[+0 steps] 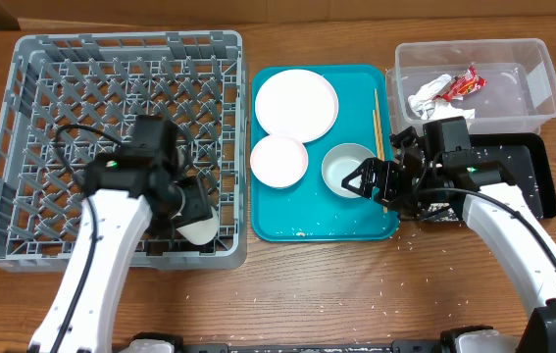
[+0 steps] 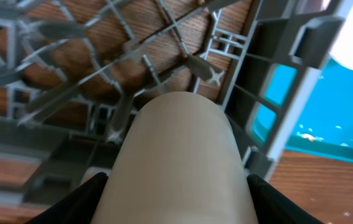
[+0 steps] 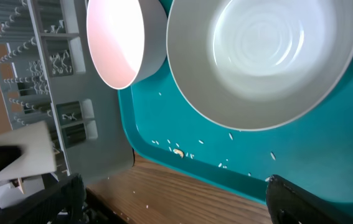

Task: Sort waste into correct bins and load items into the dishwasher
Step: 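Place the white cup into the dish rack with the left gripper, then reach left gripper to the white bowl on the teal tray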

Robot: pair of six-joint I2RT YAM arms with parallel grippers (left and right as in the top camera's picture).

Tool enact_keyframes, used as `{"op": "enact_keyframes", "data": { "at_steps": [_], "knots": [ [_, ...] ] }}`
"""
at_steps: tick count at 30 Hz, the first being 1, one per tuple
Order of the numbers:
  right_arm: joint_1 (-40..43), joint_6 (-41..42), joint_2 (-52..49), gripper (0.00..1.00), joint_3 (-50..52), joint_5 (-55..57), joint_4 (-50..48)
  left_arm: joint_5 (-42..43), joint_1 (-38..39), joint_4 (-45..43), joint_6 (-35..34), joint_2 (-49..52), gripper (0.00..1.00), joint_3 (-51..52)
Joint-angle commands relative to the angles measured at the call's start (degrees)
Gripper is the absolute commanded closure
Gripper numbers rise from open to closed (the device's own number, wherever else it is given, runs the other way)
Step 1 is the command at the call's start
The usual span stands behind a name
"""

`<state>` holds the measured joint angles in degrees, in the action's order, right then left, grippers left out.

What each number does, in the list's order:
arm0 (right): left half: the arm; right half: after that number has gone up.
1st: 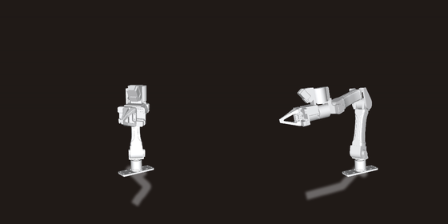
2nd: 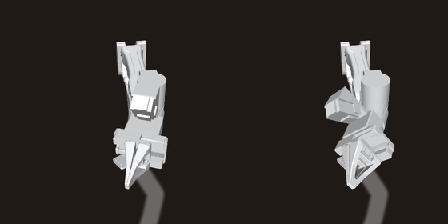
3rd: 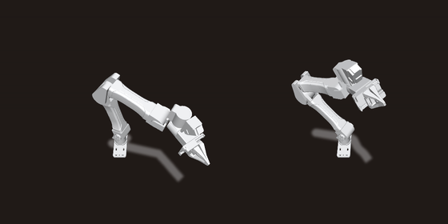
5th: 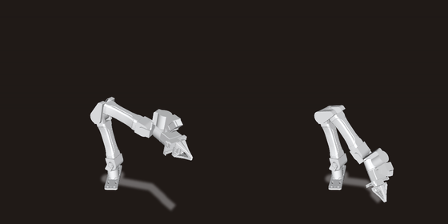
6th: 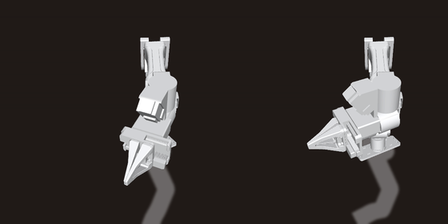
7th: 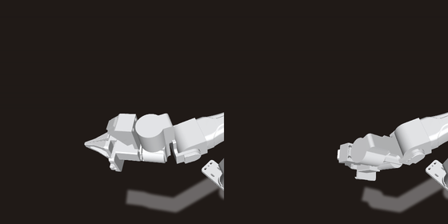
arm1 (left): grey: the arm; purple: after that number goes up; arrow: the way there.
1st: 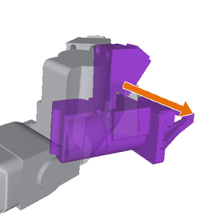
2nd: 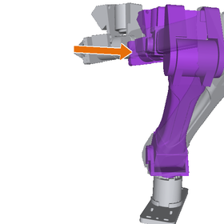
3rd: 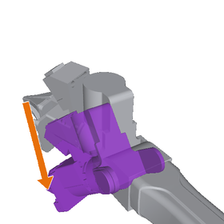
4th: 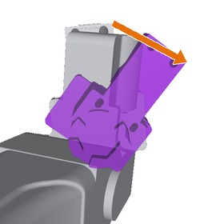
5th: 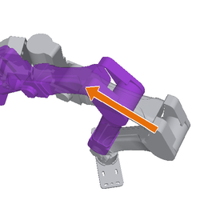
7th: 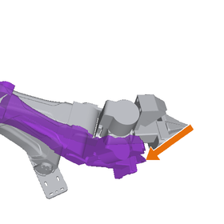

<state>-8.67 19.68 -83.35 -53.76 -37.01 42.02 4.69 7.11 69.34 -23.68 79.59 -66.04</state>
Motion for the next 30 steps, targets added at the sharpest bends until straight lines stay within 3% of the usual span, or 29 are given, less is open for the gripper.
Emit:
{"op": "enact_keyframes", "data": {
  "at_steps": [1,4,8,10,12,14,15,22,27,30],
  "knots": [
    [0.07,-0.92,1.25,0.06,0.02,0.59,0.35,-1.11,3.17,-2.27,0.98,3.58,0.66,1.33],
    [0.07,-0.92,1.25,0.06,0.02,0.57,0.79,-2.75,6.8,-4.13,0.96,7.04,0.58,1.33],
    [0.07,-1.27,1.38,0.06,-0.02,0.57,1.22,-4.74,9.07,-4.85,0.81,10.25,0.38,1.31],
    [0.07,-1.84,1.75,0.06,-0.52,1.25,1.97,-5.2,9.05,-4.81,0.76,11.08,0.36,1.31],
    [0.07,-1.79,2.64,0.04,-2.4,4.11,4.55,-5.66,8.94,-5.01,0.76,11.04,0.24,1.27],
    [0.07,-1.97,4.59,0.02,-6.4,8.5,9.18,-6.64,8.94,-4.85,0.76,10.93,0.05,0.5],
    [0.07,-1.99,5.62,0.02,-8.48,10.19,11.26,-6.64,8.94,-4.81,0.76,10.93,0.01,0.17],
    [0.07,-2.16,12.44,0.0,-24.37,19.06,24.26,-7.21,9.07,0.48,0.87,10.75,0.0,-9.35],
    [0.07,-1.92,16.74,0.0,-26.14,18.99,24.04,-4.7,11.67,2.03,5.92,10.19,0.01,-20.26],
    [0.07,-1.99,17.07,0.0,-26.12,18.99,24.55,-3.17,14.86,-2.71,9.09,10.19,0.05,-22.53]
  ]
}}
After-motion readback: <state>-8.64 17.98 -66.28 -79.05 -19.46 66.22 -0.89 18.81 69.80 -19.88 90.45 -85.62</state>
